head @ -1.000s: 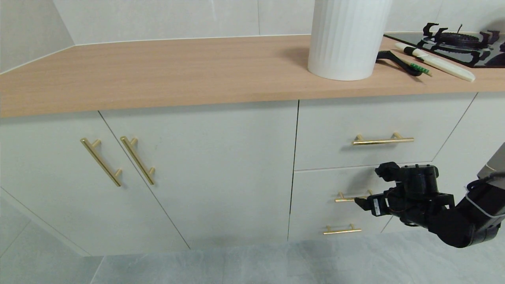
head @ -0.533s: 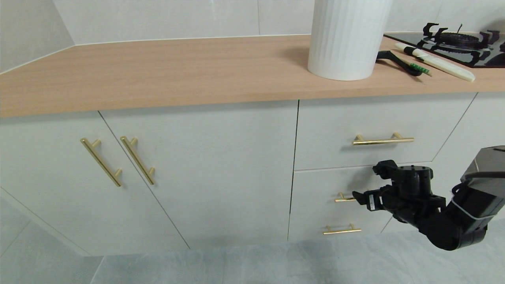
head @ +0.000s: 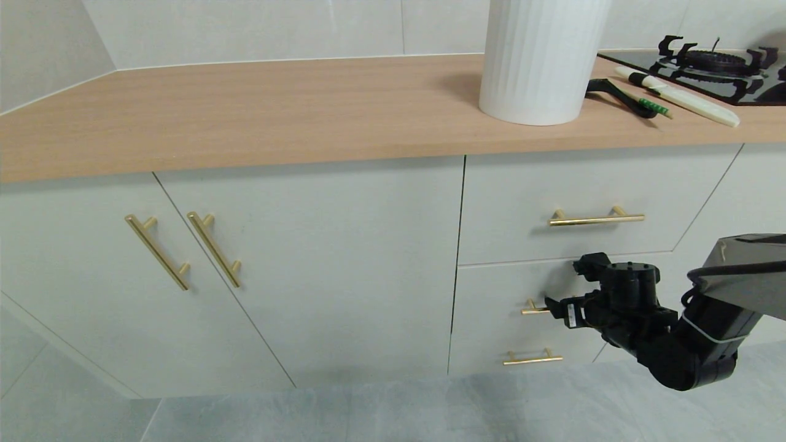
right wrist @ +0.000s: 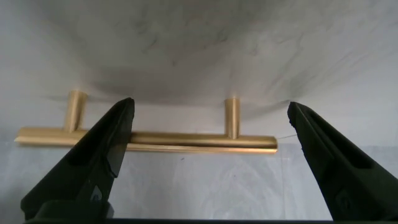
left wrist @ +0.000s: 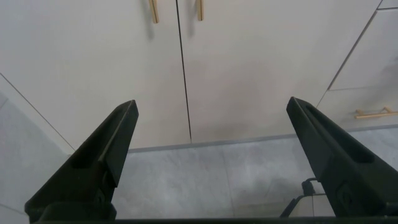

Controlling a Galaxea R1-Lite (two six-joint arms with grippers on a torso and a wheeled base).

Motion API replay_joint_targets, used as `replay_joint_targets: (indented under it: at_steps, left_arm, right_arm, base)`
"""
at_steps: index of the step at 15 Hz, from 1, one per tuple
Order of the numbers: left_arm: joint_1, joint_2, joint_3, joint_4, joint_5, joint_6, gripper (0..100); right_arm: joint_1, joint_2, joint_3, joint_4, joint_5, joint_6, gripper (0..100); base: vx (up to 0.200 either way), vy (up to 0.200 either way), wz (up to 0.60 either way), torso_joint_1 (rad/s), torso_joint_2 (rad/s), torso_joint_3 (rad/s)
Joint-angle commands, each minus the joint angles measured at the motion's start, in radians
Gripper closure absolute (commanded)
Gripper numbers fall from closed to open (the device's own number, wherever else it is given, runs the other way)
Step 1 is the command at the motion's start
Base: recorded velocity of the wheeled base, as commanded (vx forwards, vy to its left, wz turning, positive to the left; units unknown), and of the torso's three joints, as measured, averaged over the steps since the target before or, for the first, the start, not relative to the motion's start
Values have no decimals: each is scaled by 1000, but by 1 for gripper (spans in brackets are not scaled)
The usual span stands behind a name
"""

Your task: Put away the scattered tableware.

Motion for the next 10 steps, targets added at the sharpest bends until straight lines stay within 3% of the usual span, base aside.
replay_joint_targets:
  at_steps: [1, 10]
  left_arm:
    - [0, 2, 0, 0, 0, 0, 0]
    - [0, 2, 0, 0, 0, 0, 0]
  right_arm:
    - [0, 8, -3, -5, -2, 0, 0]
    - [0, 5, 19, 44, -6, -5, 0]
  base:
    - [0, 0, 0, 0, 0, 0]
    - [0, 0, 0, 0, 0, 0]
